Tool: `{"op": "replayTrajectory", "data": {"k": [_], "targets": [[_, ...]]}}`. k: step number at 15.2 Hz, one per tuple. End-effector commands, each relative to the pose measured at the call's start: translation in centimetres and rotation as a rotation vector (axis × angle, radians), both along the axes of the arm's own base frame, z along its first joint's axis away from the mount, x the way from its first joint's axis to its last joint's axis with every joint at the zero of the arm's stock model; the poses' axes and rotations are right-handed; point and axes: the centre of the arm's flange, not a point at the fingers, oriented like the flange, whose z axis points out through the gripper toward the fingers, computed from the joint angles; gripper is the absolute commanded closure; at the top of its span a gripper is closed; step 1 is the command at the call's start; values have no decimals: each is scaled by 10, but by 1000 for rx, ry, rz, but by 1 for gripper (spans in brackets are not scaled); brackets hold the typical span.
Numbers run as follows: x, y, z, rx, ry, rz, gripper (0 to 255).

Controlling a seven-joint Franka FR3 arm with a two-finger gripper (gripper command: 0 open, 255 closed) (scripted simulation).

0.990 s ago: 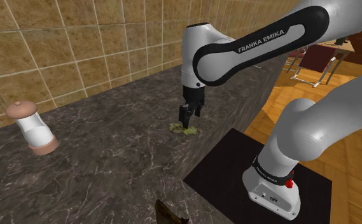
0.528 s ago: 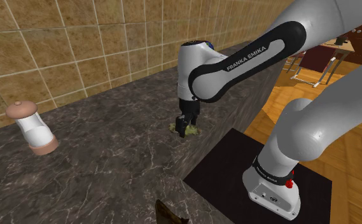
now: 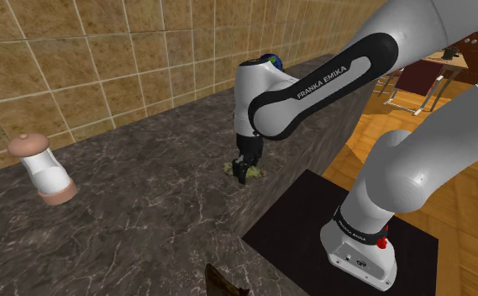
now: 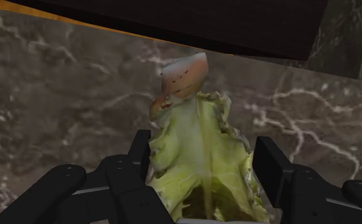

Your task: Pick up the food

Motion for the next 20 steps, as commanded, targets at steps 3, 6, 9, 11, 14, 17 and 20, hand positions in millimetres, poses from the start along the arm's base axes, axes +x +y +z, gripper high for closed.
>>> {"op": "replayTrajectory", "data": {"k": [3, 6, 9, 11, 14, 17, 20], "targets": [[0, 0, -1, 0, 2, 0, 255], [0, 0, 3, 0, 2, 0, 255], [0, 0, 19, 0, 2, 0, 255], [0, 0, 30, 0, 2, 0, 255], [0, 0, 46, 0, 2, 0, 255], [0, 0, 61, 0, 2, 0, 255], [0, 0, 77, 0, 2, 0, 255]]}}
